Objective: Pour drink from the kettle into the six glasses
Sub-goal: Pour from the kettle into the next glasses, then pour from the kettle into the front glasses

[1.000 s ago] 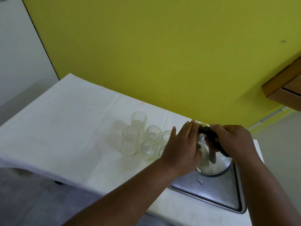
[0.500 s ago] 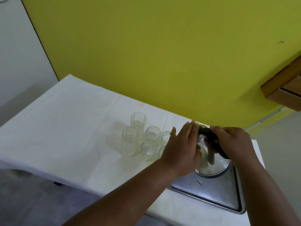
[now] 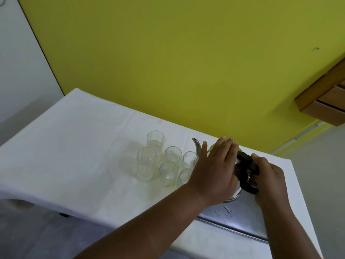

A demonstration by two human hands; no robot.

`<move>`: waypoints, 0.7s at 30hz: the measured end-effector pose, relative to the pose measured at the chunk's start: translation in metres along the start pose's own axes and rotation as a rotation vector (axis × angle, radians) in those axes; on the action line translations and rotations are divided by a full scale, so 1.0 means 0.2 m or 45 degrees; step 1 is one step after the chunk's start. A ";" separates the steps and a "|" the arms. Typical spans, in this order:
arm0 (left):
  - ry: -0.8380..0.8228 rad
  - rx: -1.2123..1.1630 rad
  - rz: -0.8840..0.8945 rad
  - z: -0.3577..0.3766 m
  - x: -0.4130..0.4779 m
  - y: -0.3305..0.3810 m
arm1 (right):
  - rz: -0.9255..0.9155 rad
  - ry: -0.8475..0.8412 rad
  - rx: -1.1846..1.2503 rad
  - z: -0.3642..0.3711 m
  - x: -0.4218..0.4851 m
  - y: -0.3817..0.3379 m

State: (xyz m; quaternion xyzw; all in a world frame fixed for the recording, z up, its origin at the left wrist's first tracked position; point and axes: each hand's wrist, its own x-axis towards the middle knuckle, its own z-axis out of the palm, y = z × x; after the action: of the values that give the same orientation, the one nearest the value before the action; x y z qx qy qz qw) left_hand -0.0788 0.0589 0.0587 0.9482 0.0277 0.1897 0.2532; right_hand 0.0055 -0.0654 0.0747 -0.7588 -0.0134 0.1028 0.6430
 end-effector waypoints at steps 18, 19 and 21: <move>-0.136 -0.202 -0.123 0.10 0.05 0.02 | -0.139 -0.032 -0.802 -0.10 0.11 -0.15; -0.142 -0.218 -0.133 0.11 0.05 0.02 | -0.155 -0.044 -0.846 -0.10 0.11 -0.15; -0.145 -0.243 -0.148 0.12 0.04 0.01 | -0.183 -0.044 -0.916 -0.09 0.13 -0.15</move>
State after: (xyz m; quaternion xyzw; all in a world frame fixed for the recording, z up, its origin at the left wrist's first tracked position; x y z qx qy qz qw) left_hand -0.0622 0.0466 0.0443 0.9259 0.0498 0.1223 0.3539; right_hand 0.0375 -0.0743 0.1032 -0.9316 -0.1129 0.0590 0.3403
